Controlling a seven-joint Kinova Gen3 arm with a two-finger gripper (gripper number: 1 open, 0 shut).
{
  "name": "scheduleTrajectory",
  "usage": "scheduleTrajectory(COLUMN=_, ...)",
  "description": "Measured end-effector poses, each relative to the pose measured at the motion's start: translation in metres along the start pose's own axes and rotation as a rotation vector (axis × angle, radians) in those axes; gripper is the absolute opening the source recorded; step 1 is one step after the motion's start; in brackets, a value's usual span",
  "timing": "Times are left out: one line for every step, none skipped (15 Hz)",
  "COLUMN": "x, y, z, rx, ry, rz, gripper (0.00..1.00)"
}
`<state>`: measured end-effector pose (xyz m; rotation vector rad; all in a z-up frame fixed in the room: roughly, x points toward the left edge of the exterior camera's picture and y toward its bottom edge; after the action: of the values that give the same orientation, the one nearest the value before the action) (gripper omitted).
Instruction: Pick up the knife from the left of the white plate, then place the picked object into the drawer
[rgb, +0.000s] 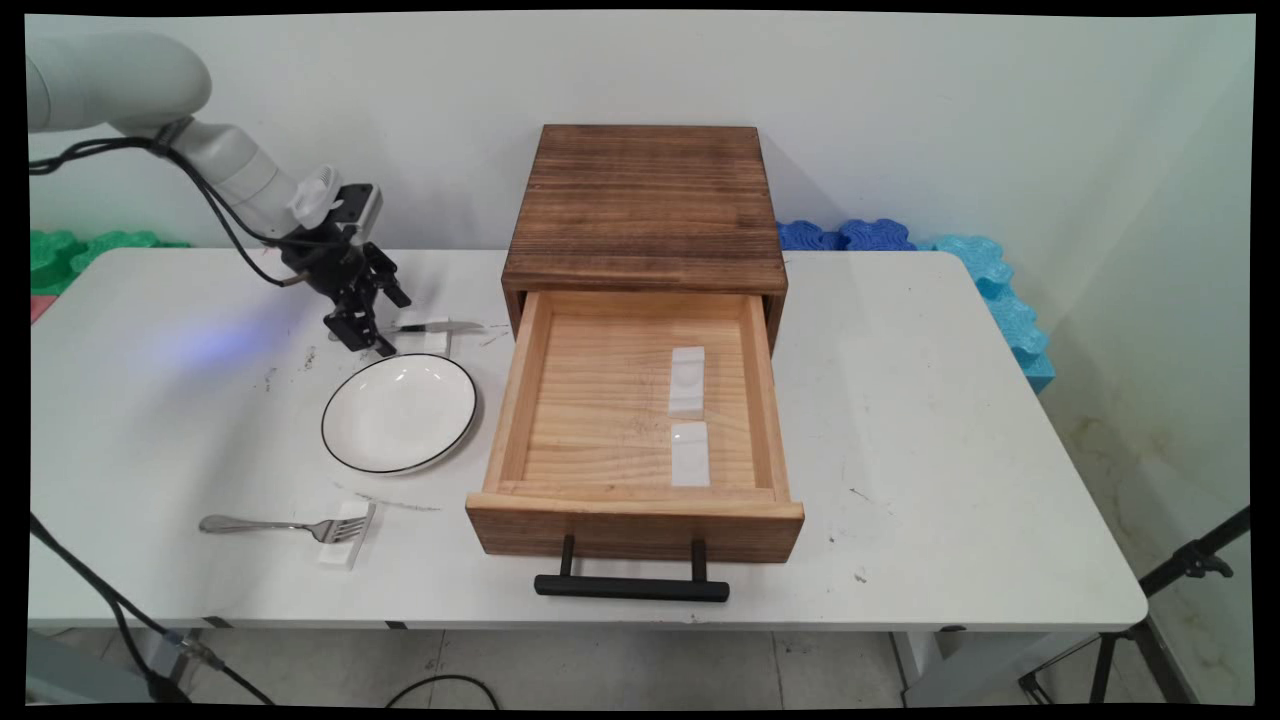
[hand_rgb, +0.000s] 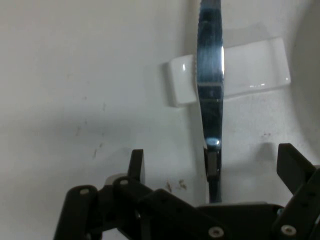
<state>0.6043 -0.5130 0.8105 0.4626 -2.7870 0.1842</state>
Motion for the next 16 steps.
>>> scheduleTrajectory(x=0.0003, y=-0.0004, z=0.0007, rx=0.000, ry=0.000, rz=0.000, gripper=1.00)
scheduleTrajectory(x=0.0006, y=-0.0008, z=0.0016, rx=-0.001, ry=0.000, rz=-0.001, gripper=1.00)
scheduleTrajectory(x=0.0010, y=-0.0012, z=0.0024, rx=-0.001, ry=-0.001, rz=-0.001, gripper=1.00)
scheduleTrajectory(x=0.0012, y=-0.0014, z=0.0031, rx=-0.002, ry=-0.001, rz=-0.001, gripper=1.00)
scheduleTrajectory(x=0.0011, y=-0.0014, z=0.0036, rx=-0.002, ry=-0.001, rz=-0.002, gripper=1.00)
scheduleTrajectory(x=0.0013, y=-0.0016, z=0.0043, rx=-0.002, ry=-0.001, rz=-0.002, gripper=1.00)
scheduleTrajectory(x=0.0015, y=-0.0016, z=0.0046, rx=-0.003, ry=0.000, rz=-0.002, gripper=0.00)
scheduleTrajectory(x=0.0013, y=-0.0015, z=0.0050, rx=-0.003, ry=0.000, rz=-0.003, gripper=0.00)
scheduleTrajectory(x=0.0011, y=-0.0010, z=0.0053, rx=-0.003, ry=0.001, rz=-0.003, gripper=0.00)
scheduleTrajectory(x=0.0013, y=-0.0007, z=0.0057, rx=-0.004, ry=0.002, rz=-0.003, gripper=0.00)
scheduleTrajectory(x=0.0022, y=-0.0007, z=0.0064, rx=-0.005, ry=0.002, rz=-0.002, gripper=0.00)
scheduleTrajectory(x=0.0023, y=-0.0001, z=0.0068, rx=-0.006, ry=0.003, rz=-0.002, gripper=0.00)
scheduleTrajectory(x=0.0021, y=0.0006, z=0.0070, rx=-0.007, ry=0.003, rz=-0.003, gripper=0.00)
scheduleTrajectory(x=0.0022, y=0.0009, z=0.0073, rx=-0.008, ry=0.003, rz=-0.003, gripper=0.00)
scheduleTrajectory(x=0.0019, y=0.0016, z=0.0072, rx=-0.008, ry=0.003, rz=-0.004, gripper=0.00)
scheduleTrajectory(x=0.0018, y=0.0022, z=0.0071, rx=-0.008, ry=0.002, rz=-0.005, gripper=0.00)
